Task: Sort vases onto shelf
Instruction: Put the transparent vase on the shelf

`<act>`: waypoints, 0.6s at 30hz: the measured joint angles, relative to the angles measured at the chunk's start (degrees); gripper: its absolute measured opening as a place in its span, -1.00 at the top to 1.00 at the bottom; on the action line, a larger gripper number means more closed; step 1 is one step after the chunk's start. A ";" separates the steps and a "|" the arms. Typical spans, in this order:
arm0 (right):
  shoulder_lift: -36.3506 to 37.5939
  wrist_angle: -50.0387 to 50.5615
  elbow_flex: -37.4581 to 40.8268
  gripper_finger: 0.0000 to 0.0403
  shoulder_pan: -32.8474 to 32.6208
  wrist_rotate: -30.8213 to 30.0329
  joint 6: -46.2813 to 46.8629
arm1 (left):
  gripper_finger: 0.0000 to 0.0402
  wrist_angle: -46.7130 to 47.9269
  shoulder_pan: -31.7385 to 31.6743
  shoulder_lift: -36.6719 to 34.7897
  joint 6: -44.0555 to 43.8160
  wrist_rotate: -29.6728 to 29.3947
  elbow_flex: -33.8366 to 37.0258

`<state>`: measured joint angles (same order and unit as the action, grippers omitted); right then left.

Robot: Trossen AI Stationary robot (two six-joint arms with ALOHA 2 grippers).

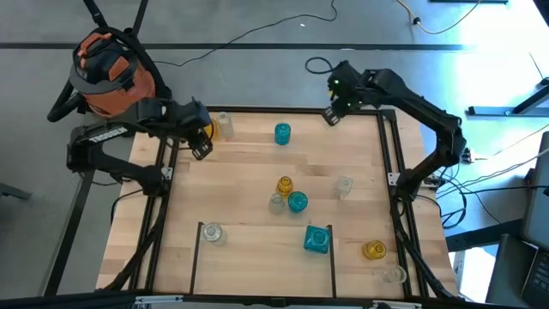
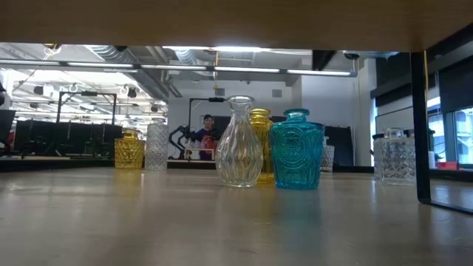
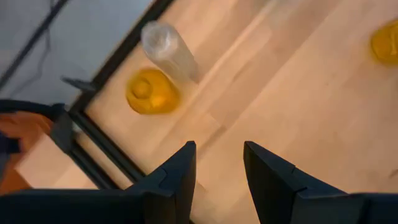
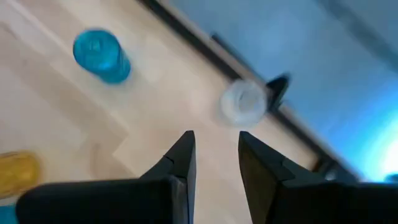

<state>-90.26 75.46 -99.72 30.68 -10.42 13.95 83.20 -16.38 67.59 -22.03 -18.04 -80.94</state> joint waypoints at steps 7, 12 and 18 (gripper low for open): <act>8.15 -0.84 22.23 0.58 -1.47 17.63 3.92 | 0.36 -0.76 4.93 -9.36 -12.49 1.26 9.35; 13.96 -11.39 35.48 0.58 -11.40 20.51 11.97 | 0.36 -3.93 8.16 -14.24 -18.24 0.96 12.68; 15.21 -15.81 39.32 0.58 -21.69 14.37 23.37 | 0.36 -9.77 8.78 -15.25 -16.65 0.36 13.19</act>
<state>-75.05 59.65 -60.41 8.99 3.95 37.32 73.43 -7.60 52.34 -38.68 -17.69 -67.75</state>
